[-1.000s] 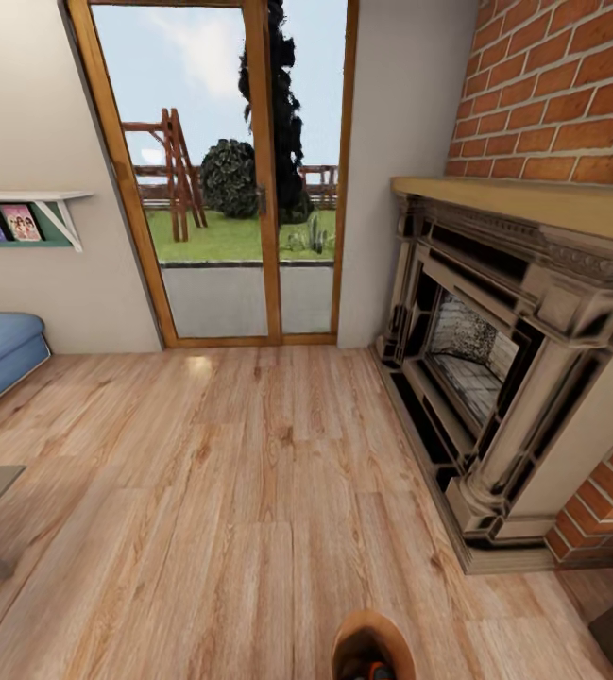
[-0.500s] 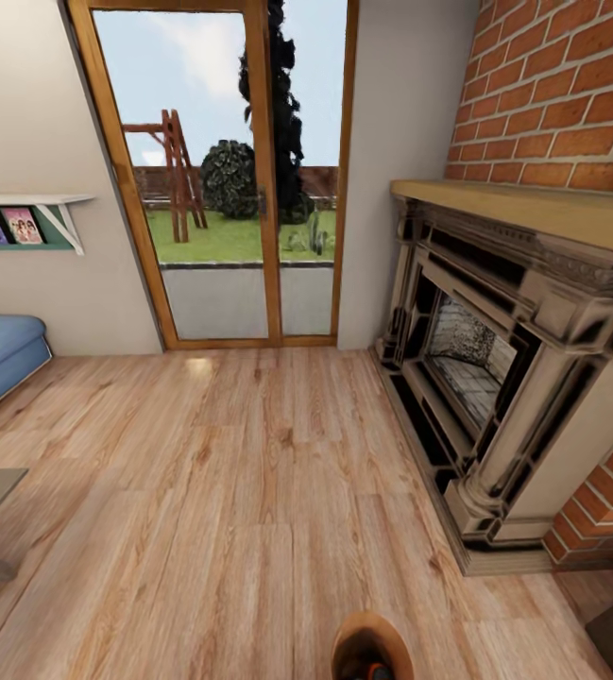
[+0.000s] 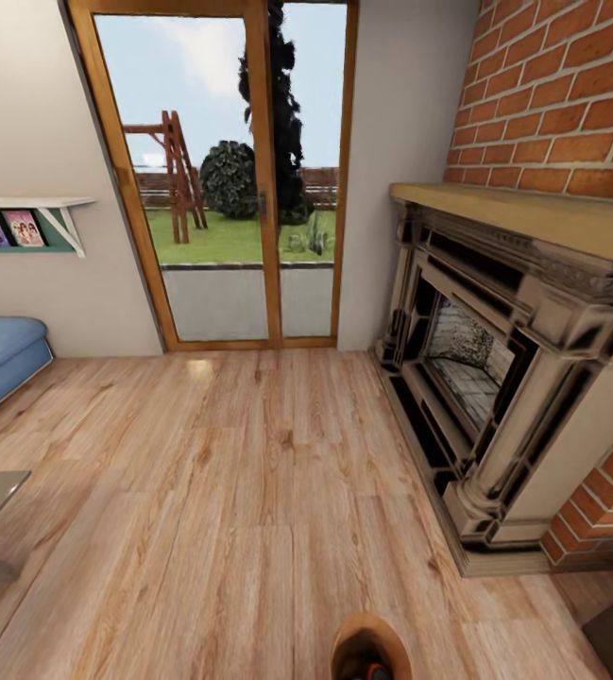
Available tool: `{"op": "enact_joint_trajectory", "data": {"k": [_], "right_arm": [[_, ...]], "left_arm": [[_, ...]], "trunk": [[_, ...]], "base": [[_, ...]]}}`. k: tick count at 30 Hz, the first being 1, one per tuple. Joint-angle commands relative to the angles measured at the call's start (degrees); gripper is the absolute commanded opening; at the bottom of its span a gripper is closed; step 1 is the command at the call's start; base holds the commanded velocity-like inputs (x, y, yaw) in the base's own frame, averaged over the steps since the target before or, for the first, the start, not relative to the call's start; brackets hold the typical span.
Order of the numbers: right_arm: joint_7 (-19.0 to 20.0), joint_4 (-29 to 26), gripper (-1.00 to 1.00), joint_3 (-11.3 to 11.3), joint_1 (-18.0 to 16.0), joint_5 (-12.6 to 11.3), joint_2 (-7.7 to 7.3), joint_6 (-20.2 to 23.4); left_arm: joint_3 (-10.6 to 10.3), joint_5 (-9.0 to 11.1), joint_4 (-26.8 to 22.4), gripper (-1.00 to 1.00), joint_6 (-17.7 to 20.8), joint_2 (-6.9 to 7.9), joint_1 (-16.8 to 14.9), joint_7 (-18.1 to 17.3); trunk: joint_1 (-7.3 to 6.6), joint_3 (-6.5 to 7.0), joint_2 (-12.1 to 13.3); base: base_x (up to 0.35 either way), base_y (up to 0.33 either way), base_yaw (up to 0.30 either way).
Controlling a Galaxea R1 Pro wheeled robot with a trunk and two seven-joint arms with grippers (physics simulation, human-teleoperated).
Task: Put the three can of soda from the living room inside the tash can in the kitchen.
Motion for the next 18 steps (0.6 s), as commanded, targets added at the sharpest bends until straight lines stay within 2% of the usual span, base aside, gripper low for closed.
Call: {"op": "enact_joint_trajectory", "data": {"k": [1,18], "right_arm": [[-0.10,0.00,1.00,0.02,0.01,0.01,0.01,0.00],[-0.56,0.04,1.00,-0.02,0.04,-0.03,0.00,-0.01]], "left_arm": [[0.00,-0.02,0.00,1.00,0.01,0.00,0.17,0.00],[-0.09,-0.47,0.26,1.00,0.64,0.27,3.41,0.00]], "trunk": [[-0.23,0.19,0.42],[-3.96,3.24,7.23]], "base": [[0.000,0.000,0.000],[0.000,0.000,0.000]]}}
